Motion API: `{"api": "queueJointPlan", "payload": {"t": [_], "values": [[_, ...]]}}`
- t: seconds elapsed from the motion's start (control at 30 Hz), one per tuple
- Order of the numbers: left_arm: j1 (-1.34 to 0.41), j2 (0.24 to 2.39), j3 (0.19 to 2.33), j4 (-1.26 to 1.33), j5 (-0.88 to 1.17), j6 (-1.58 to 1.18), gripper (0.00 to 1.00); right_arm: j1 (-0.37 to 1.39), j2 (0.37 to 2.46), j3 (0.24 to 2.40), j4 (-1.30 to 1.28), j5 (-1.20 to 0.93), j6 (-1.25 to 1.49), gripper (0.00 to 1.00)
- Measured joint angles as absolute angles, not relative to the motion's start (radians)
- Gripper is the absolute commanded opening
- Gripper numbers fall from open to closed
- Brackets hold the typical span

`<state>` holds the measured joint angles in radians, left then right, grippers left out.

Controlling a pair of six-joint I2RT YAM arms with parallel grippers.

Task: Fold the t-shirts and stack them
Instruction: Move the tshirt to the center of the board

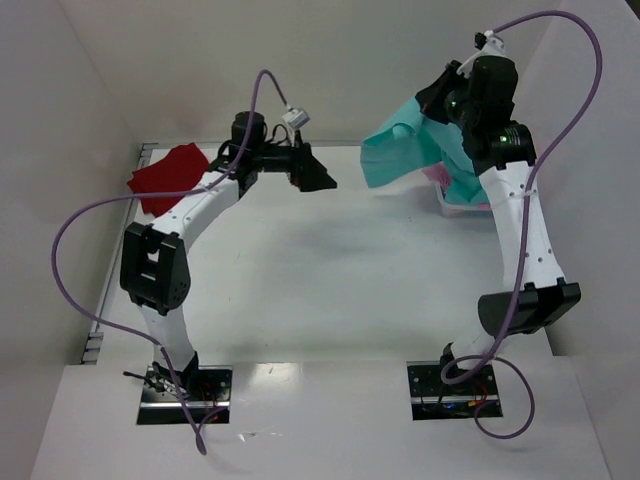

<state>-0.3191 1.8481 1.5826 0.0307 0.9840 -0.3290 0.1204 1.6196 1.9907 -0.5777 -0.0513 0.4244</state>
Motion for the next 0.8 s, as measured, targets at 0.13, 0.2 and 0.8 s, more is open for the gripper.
{"api": "queueJointPlan", "payload": {"t": [0.13,0.2,0.8], "values": [[-0.417,1.896,1.649,0.075,0.937,-0.309,1.0,0.207,1.563,1.981,-0.567,-0.129,0.445,0.0],[-0.448,1.911,1.65,0.115,0.893,-0.313,1.0,0.239,1.548,1.973,-0.56,-0.193,0.464,0.0],[-0.391,1.744,1.567,0.165,0.413,-0.308,0.0,0.275,1.436,1.946,-0.558,-0.248,0.494,0.0]]}}
